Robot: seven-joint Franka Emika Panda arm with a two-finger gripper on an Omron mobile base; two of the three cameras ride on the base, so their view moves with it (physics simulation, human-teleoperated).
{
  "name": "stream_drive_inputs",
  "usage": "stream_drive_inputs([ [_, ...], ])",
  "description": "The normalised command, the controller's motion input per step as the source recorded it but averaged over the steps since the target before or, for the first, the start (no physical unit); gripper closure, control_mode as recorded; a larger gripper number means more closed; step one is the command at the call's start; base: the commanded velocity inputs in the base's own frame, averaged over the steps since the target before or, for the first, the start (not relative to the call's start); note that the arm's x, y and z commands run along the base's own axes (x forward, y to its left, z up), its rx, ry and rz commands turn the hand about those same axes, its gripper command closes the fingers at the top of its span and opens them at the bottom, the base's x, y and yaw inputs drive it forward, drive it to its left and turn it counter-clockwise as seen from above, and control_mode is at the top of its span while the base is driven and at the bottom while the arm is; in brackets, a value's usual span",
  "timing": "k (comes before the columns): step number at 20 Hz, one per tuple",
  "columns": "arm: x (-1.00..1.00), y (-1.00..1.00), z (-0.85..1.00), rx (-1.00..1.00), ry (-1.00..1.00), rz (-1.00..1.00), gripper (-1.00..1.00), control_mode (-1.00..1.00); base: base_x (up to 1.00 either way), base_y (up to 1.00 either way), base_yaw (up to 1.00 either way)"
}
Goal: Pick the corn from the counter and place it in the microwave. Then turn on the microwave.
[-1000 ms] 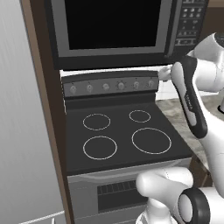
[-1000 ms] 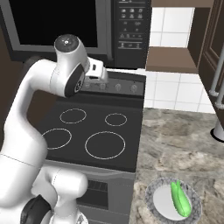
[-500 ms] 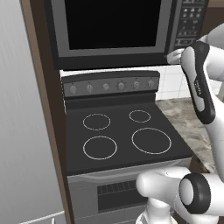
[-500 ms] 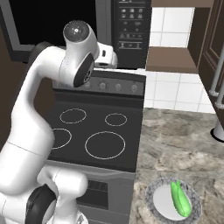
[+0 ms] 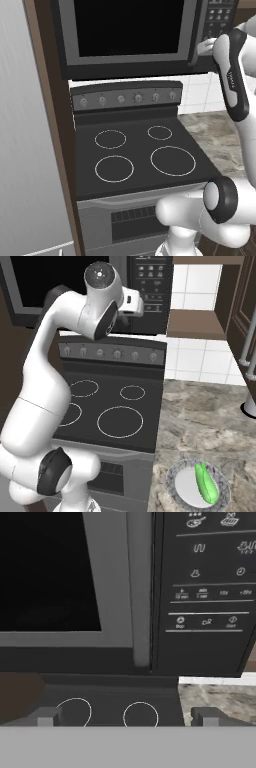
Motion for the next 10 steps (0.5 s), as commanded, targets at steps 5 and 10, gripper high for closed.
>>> stream_drive_inputs([
  [5, 0.17, -0.01, 0.17, 0.0, -0.07, 0.0, -1.0, -1.0, 0.0, 0.0, 0.0],
  [10, 0.21, 0.0, 0.06, 0.01, -0.02, 0.0, -1.0, -1.0, 0.0, 0.0, 0.0],
])
